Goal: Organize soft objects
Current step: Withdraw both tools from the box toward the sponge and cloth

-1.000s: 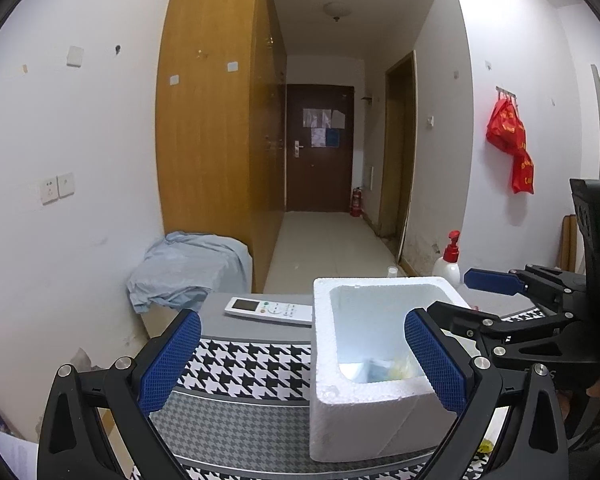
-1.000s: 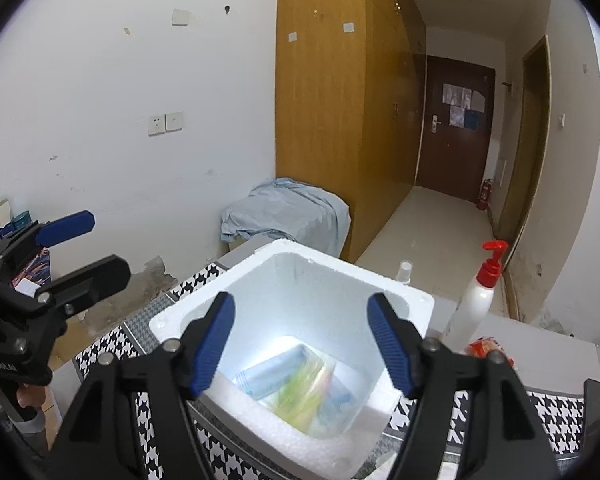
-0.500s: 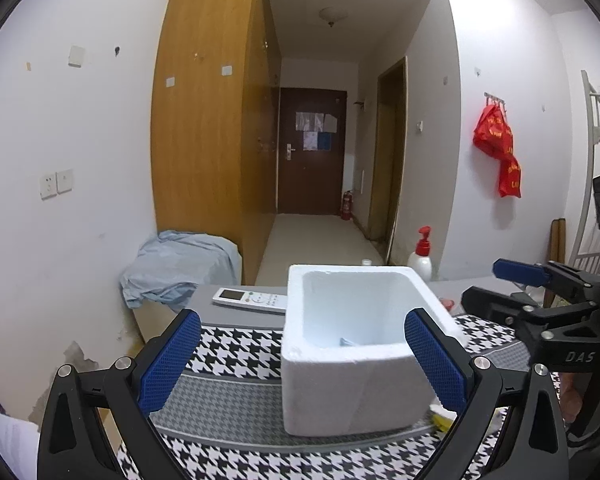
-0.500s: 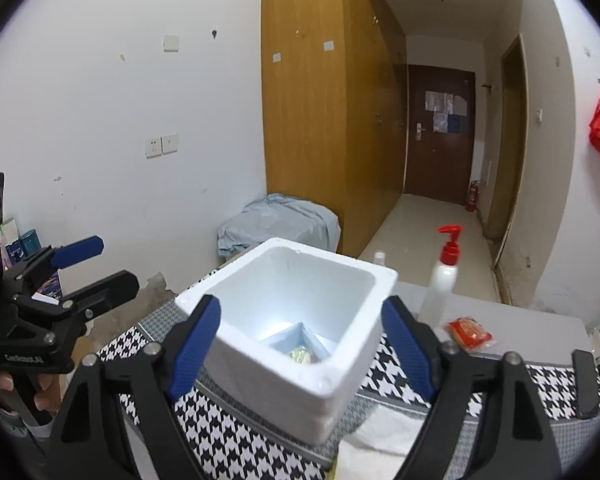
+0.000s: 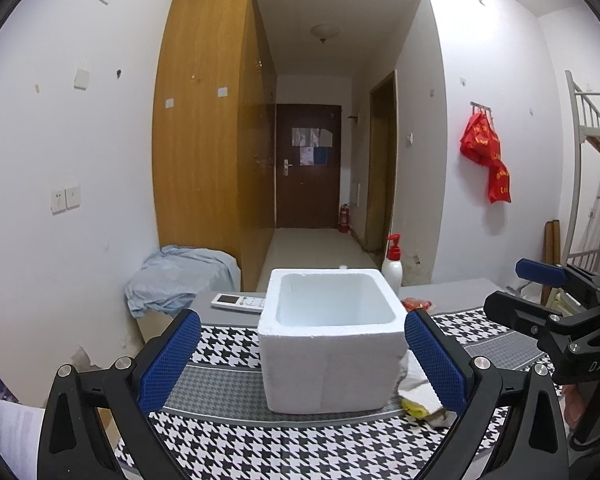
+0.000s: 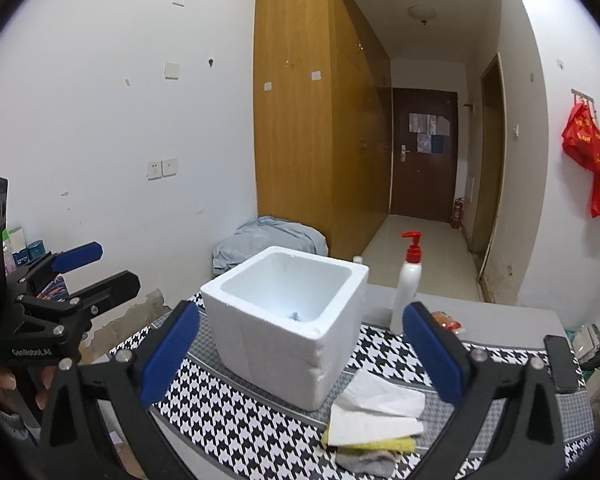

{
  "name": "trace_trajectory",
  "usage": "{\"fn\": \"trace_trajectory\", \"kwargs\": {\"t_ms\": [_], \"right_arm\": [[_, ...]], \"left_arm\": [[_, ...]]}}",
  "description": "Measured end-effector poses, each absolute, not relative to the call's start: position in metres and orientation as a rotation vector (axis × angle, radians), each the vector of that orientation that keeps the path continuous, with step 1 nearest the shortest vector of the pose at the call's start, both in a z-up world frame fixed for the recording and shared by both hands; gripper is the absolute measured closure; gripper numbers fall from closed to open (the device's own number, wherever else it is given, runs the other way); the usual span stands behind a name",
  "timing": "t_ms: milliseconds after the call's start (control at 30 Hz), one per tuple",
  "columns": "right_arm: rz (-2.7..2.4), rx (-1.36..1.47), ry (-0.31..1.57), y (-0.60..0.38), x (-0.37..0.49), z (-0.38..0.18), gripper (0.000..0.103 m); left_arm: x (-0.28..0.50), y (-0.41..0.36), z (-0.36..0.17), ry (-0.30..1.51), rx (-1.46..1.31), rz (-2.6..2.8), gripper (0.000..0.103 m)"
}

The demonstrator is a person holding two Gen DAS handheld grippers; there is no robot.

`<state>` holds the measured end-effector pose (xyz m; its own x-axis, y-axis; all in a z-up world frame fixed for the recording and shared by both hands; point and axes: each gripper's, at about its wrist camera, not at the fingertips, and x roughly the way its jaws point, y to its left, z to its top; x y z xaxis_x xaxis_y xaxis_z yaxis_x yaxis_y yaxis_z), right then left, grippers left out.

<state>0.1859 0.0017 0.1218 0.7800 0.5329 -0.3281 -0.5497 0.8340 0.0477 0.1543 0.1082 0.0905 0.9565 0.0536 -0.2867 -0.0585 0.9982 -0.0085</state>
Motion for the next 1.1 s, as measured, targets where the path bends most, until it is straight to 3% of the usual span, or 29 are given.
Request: {"fn": "trace_trajectory", "kwargs": {"t_ms": [500, 1100], "right_arm": [[0.560, -0.046, 0.292, -0.028, 0.141, 0.115, 0.000], [0.598, -0.054, 0.274, -0.046, 0.167, 0.104, 0.000]], "left_arm": [[0.122, 0.088, 0.090, 0.241, -0.018, 0.017, 0.001], [0.139, 0.073, 0.085, 0.201, -0.068, 0.077, 0.001]]}}
